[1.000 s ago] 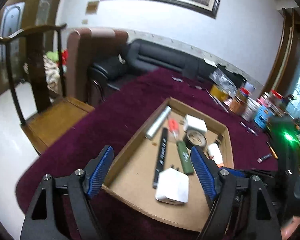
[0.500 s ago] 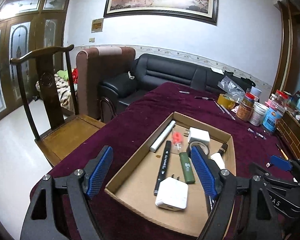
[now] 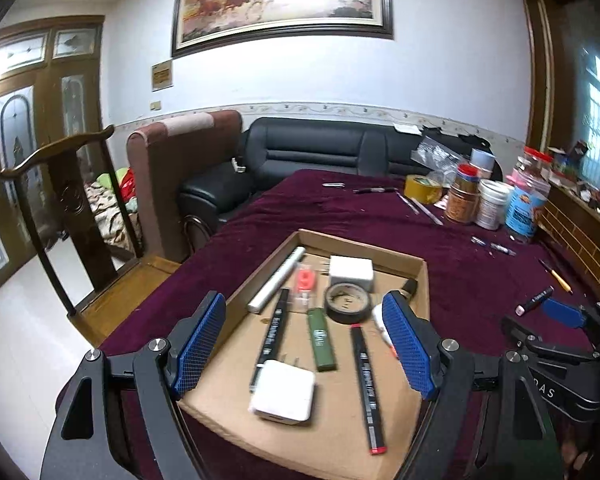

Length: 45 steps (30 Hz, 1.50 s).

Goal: Organize rigid objects
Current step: 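Move the left gripper to the white-capped black marker and the right to the white dropper bottle, then grasp the white-capped black marker with the left gripper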

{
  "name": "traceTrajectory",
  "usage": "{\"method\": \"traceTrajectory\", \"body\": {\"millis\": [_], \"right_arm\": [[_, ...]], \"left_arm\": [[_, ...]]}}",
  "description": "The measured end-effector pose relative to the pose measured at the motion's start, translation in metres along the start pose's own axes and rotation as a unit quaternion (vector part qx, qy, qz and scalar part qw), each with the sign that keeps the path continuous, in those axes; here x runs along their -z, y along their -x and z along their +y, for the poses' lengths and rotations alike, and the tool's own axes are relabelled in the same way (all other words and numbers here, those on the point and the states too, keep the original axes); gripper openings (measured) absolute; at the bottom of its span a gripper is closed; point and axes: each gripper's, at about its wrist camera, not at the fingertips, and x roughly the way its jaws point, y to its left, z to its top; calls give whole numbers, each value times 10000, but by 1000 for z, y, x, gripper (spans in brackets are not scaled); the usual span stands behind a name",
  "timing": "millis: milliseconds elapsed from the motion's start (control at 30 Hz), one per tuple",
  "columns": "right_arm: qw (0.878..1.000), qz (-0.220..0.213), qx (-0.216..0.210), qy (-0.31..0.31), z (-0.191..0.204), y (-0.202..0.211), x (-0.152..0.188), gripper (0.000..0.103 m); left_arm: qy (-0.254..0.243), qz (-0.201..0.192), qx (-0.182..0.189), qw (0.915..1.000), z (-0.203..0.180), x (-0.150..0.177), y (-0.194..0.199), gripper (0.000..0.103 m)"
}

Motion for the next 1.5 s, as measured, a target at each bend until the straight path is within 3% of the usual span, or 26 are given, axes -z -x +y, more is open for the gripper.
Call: {"method": "traceTrajectory", "body": {"millis": [533,633,733,833,1100,1500], "right_arm": [[9976,239,312,-566,-80,-13,22,62],[9965,326,377,-666,-98,-16,27,62],[9949,335,494,-811,-123,-16,29,62],[9909,292,626,-1158,-158,-14,33,62],[9547,272,1139,-2737,-281,-8,62,62],[9048,-186,1246,-4067,-358,-5,109,62]], "left_arm": [[-695,338,446,9960,-81,-8,-8,76],[-707,667,799,9920,-96,-13,-19,76],[-676,1157,1302,9824,-113,-21,-35,76],[-798,1386,1617,9738,-136,-26,-47,76],[-1546,1645,1907,9554,-223,-23,-83,75],[-2205,1916,2199,9308,-320,-9,-145,75]]}}
